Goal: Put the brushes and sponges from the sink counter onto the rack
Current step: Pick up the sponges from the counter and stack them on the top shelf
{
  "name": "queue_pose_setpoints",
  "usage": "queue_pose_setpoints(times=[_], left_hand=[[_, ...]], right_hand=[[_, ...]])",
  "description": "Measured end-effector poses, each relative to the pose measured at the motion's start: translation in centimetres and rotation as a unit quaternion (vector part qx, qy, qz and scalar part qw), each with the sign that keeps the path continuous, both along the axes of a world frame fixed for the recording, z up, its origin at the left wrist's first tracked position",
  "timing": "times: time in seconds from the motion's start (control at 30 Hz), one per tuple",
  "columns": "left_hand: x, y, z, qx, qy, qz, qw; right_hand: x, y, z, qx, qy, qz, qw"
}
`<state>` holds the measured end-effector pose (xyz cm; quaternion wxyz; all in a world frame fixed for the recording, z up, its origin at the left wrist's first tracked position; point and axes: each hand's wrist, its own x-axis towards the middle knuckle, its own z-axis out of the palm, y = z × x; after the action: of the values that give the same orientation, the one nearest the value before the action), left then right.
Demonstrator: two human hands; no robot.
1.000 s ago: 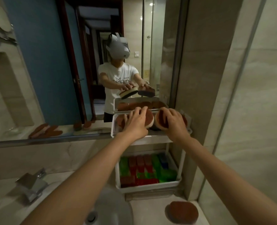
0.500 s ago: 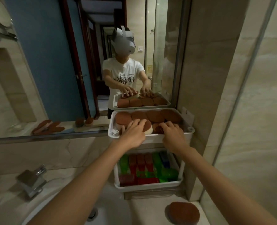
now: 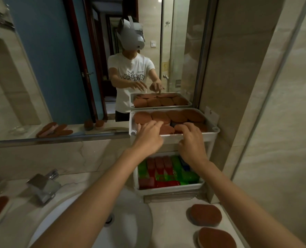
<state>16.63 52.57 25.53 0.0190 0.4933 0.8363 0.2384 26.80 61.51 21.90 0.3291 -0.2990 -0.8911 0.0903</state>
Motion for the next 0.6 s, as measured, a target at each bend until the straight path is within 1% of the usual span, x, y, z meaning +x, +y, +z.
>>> queue_pose_setpoints(times=[0.07, 0.1, 0.17, 0.23, 0.33, 0.4, 0.5, 0.6], left_hand=[[0.1, -2.0, 0.2, 0.078, -0.014, 0.03, 0.996], [0.0, -3.4, 0.1, 0.101, -0.023, 0.047, 0.994], [-0.1, -6.7, -1.2, 0.109, -0.053, 0.081, 0.989], [-0.3, -10.5, -3.3, 0.099, -0.104, 0.117, 0.983], [-1.3, -16.9, -7.5, 0.08, -0.183, 0.182, 0.963], [-2.1, -21.4, -10.6, 0.053, -0.222, 0.239, 0.944], [-3.4, -28.6, -15.2, -0.013, -0.253, 0.324, 0.911], [-4.3, -35.4, -19.0, -0.083, -0.275, 0.367, 0.885]], right_hand=[[-0.1, -2.5, -0.2, -0.02, 0.07, 0.029, 0.997], [-0.4, -4.1, -0.6, -0.03, 0.096, 0.043, 0.994], [-1.2, -7.6, -1.8, -0.061, 0.123, 0.076, 0.988], [-2.3, -11.1, -3.9, -0.117, 0.12, 0.103, 0.981], [-3.7, -16.6, -7.6, -0.23, 0.058, 0.113, 0.965], [-4.2, -20.5, -10.2, -0.31, -0.005, 0.112, 0.944], [-5.1, -26.5, -14.2, -0.395, -0.121, 0.133, 0.901], [-5.9, -32.4, -17.9, -0.452, -0.229, 0.154, 0.848]])
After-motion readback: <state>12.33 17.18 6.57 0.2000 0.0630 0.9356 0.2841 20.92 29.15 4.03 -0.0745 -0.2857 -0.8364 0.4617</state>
